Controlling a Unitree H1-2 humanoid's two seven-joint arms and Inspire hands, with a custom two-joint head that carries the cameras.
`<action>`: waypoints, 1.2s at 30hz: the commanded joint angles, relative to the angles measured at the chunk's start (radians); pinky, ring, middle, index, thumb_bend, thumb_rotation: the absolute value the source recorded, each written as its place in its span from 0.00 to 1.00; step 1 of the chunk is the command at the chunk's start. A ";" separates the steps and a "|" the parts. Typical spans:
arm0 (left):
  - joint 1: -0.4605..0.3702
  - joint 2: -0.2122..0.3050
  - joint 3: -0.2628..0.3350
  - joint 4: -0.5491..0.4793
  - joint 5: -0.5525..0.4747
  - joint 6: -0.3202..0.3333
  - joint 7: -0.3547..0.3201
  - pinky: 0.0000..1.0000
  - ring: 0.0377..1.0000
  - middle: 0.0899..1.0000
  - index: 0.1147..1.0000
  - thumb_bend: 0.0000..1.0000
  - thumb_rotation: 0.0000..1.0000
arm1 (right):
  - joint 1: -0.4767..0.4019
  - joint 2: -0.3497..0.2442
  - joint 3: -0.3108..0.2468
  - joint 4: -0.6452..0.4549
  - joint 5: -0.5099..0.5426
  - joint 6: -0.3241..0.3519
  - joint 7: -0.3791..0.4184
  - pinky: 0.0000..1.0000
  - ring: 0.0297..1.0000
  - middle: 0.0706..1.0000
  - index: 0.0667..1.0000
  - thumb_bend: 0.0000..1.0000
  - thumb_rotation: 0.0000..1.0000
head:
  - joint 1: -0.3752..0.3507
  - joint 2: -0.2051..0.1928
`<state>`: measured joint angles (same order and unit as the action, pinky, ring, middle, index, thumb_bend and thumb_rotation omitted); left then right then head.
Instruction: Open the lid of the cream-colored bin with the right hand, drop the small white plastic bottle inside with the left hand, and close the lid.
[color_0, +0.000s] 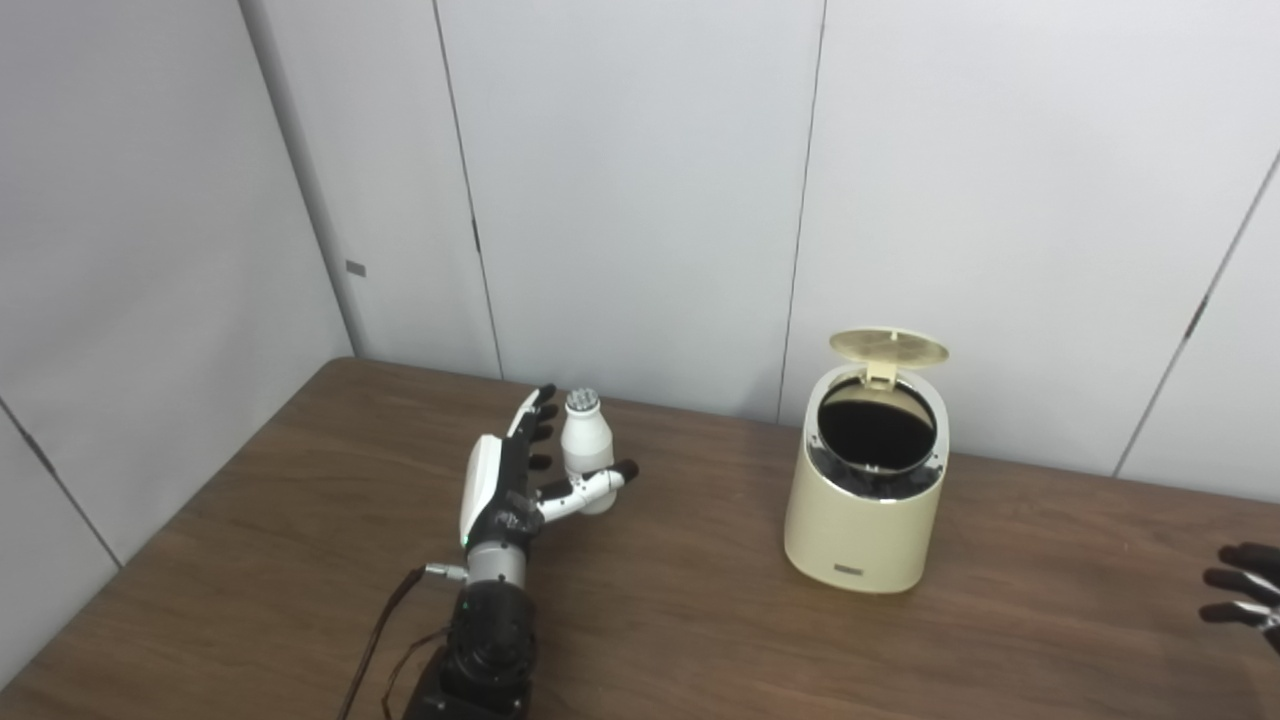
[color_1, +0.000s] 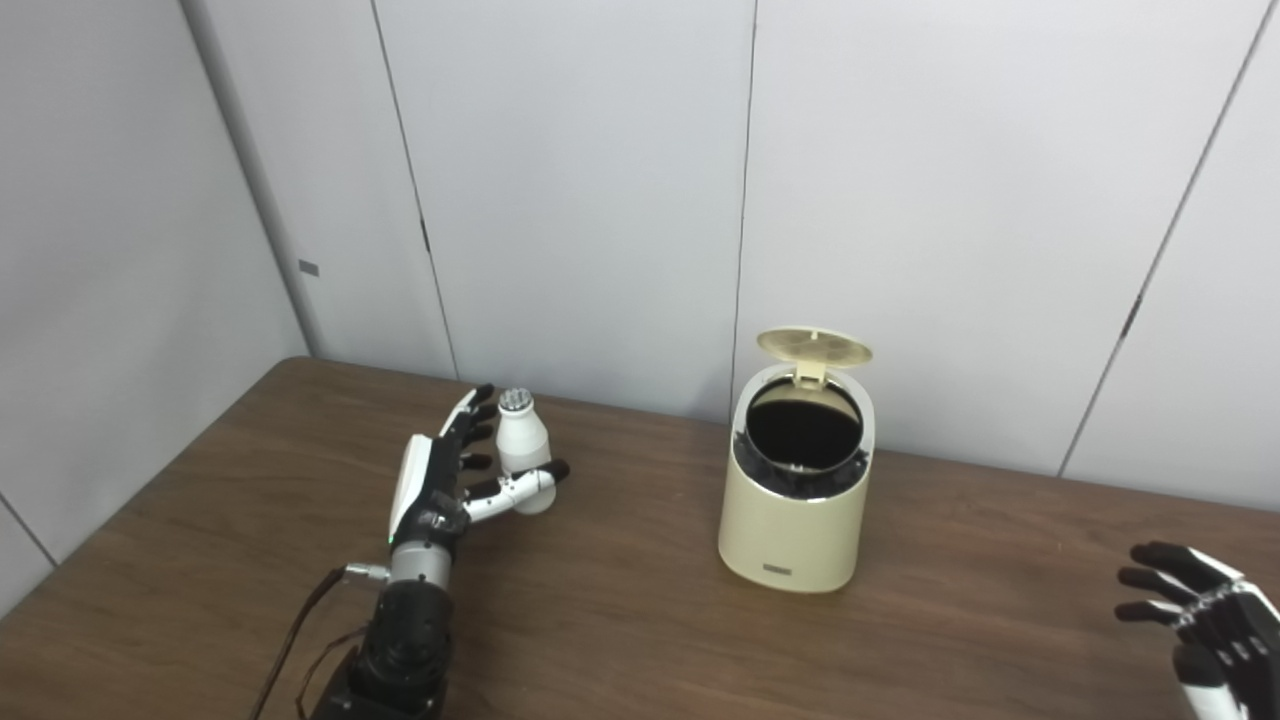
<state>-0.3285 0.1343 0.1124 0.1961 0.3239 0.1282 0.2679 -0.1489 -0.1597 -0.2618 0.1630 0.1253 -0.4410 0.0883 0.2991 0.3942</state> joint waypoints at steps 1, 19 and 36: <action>-0.056 0.022 -0.006 -0.007 0.008 -0.030 0.013 0.72 0.83 0.85 0.91 1.00 0.31 | 0.049 0.012 0.004 0.012 0.007 -0.027 0.000 0.48 0.63 0.66 0.62 1.00 0.74 | -0.004 0.000; -0.117 -0.003 0.015 0.105 -0.046 -0.110 0.084 0.54 0.61 0.59 0.61 0.95 0.04 | 0.065 0.016 0.017 -0.006 0.003 -0.028 -0.020 0.48 0.62 0.65 0.62 1.00 0.72 | -0.023 0.001; -0.129 -0.004 -0.002 0.137 -0.035 -0.171 0.148 0.31 0.40 0.42 0.44 0.50 0.00 | 0.064 0.021 0.019 -0.008 0.016 -0.027 -0.007 0.49 0.63 0.67 0.63 1.00 0.70 | -0.031 -0.001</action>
<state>-0.4136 0.1089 0.1121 0.3493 0.2793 -0.0092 0.4091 -0.1285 -0.1591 -0.2478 0.1371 0.1308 -0.4410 0.0784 0.2669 0.3927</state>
